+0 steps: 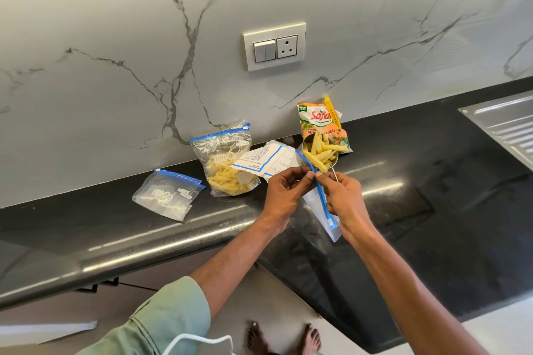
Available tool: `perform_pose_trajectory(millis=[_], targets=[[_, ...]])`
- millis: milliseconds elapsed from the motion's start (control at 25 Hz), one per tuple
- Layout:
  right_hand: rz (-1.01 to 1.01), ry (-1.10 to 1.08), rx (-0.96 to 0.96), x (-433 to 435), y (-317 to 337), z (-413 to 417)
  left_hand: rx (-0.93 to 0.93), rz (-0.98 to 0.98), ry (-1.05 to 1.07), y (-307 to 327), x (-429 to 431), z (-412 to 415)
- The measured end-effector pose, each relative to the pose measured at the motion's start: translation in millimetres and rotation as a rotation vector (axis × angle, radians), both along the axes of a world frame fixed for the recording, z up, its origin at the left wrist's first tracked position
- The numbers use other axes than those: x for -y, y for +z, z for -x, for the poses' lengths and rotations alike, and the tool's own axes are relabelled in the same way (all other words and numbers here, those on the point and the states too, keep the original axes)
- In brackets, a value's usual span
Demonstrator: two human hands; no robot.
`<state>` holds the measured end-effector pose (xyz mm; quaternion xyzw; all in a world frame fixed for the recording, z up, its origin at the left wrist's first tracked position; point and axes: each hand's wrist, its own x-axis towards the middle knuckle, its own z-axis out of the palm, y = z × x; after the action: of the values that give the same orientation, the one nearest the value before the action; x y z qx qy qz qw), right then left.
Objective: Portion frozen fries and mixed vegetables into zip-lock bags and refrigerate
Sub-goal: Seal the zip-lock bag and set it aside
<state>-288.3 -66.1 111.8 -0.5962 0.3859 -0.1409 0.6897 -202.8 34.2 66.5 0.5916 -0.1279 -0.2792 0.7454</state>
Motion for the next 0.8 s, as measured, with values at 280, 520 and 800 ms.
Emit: perform_pose_trajectory(millis=[280,520,800], targets=[[0.040,0.026,-0.003,0,4,-5,0.104,-0.107,0.062,9,4,-3],[0.061,0.072,0.024,3,2,-10,0.264,-0.225,0.109,31,5,-12],[0.029,0.135,0.180,11,3,-10,0.379,-0.325,0.085,42,7,-27]])
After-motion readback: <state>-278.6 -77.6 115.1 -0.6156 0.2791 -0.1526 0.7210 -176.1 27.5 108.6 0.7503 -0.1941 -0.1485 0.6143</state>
